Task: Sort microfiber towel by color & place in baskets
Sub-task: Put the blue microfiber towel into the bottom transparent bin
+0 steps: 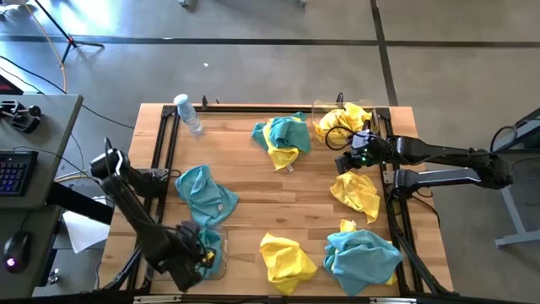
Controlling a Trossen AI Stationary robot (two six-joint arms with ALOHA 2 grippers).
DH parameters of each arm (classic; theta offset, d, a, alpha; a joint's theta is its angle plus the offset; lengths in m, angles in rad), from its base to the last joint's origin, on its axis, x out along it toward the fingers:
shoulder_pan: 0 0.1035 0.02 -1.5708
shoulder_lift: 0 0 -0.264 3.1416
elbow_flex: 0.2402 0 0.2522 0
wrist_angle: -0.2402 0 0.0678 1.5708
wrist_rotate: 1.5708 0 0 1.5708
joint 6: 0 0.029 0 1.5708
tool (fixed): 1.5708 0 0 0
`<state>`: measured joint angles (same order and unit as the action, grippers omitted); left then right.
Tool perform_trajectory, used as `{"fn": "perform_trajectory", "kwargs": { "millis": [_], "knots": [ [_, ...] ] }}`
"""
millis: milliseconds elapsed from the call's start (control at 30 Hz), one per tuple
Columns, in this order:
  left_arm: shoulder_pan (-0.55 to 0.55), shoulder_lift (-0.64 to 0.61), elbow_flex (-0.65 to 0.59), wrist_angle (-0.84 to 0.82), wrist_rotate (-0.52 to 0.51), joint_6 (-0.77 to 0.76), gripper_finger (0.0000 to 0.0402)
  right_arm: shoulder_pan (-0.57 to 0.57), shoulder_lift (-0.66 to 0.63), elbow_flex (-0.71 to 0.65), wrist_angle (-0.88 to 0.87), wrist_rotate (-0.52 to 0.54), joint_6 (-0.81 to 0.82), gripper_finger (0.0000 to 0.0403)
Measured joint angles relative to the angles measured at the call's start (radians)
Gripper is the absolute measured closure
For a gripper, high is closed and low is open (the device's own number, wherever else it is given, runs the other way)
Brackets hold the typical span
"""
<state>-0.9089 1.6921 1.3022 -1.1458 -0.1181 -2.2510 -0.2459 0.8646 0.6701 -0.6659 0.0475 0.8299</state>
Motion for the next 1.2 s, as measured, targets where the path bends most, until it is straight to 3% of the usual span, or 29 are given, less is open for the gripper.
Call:
{"fn": "perform_trajectory", "kwargs": {
  "millis": [533, 900, 1200],
  "knots": [
    [-0.007, 0.226, 0.002, 0.004, 0.093, -0.068, 0.0388, 0.0, 0.0, 0.0, -0.001, -0.026, 0.044, 0.0402],
    [-0.006, 0.172, 0.022, 0.013, 0.092, -0.043, 0.03, 0.0, 0.0, 0.0, -0.001, -0.026, 0.053, 0.0402],
    [-0.007, 0.063, 0.086, -0.021, 0.09, -0.024, 0.0289, 0.0, 0.0, 0.0, -0.002, -0.026, 0.034, 0.0402]
  ]
}}
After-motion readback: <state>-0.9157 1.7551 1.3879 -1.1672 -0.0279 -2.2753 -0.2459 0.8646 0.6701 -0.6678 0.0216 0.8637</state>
